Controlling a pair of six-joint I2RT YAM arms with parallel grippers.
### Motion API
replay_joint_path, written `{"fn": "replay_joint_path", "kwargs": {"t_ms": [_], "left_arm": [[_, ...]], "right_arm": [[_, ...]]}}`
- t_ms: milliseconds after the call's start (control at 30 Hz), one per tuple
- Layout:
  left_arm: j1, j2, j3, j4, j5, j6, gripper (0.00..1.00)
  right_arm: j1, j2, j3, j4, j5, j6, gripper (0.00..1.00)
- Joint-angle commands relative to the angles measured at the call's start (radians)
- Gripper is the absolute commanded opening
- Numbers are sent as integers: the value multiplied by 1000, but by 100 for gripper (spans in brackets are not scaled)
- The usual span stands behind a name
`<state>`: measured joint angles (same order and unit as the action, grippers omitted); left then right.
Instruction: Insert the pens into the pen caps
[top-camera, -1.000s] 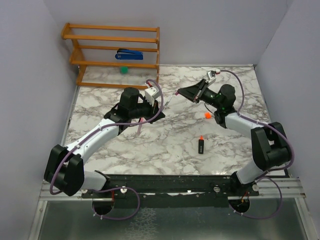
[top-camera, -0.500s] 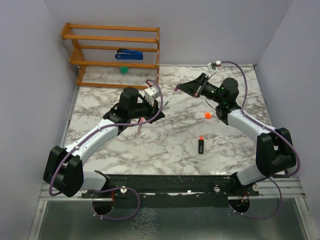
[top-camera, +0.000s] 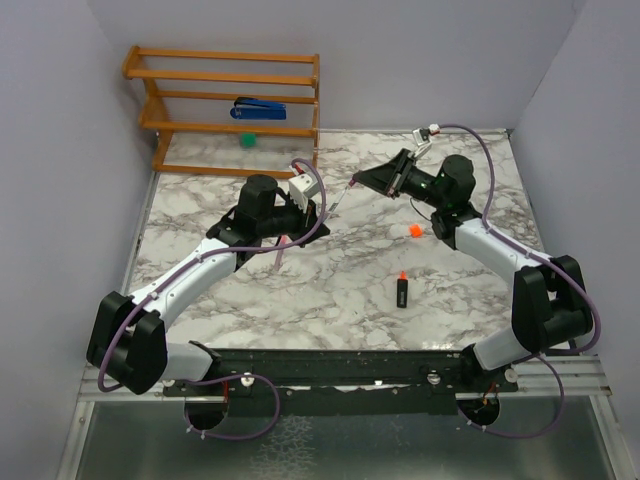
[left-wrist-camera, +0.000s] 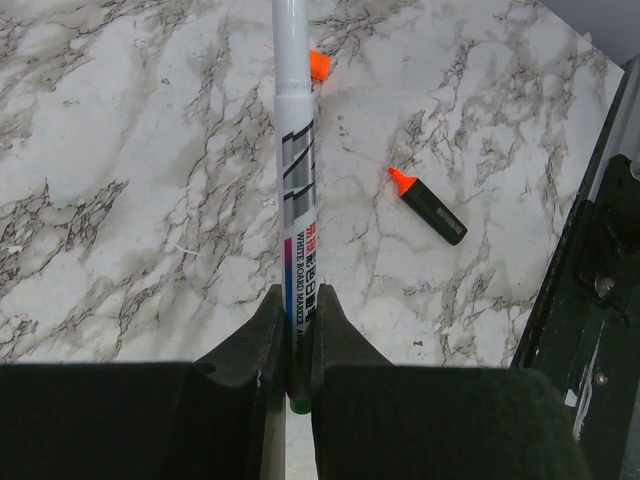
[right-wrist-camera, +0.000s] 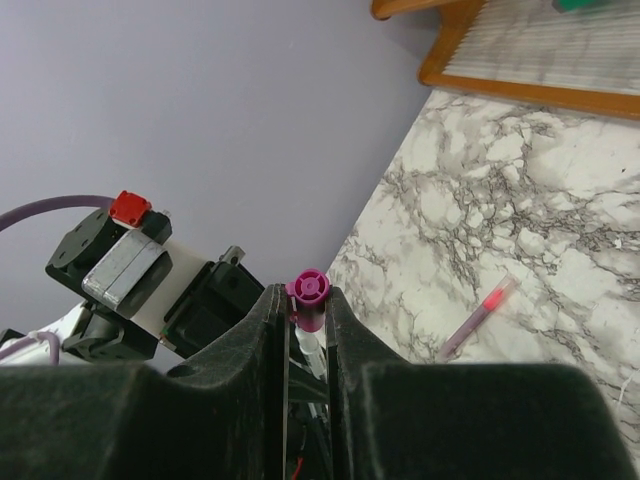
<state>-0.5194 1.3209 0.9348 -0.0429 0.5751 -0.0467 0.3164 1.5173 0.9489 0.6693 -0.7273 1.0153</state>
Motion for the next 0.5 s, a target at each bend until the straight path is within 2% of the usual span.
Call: {"fn": "replay_joint_path", "kwargs": {"t_ms": [0,467], "left_arm": [[-5,4,2,6,-15,15,0],[-5,7,3,1,-19,16,0]], "right_arm": [[18,-19,25,-49,-13,-44,0],[30,-54,2,-64,58,-52,0]]}}
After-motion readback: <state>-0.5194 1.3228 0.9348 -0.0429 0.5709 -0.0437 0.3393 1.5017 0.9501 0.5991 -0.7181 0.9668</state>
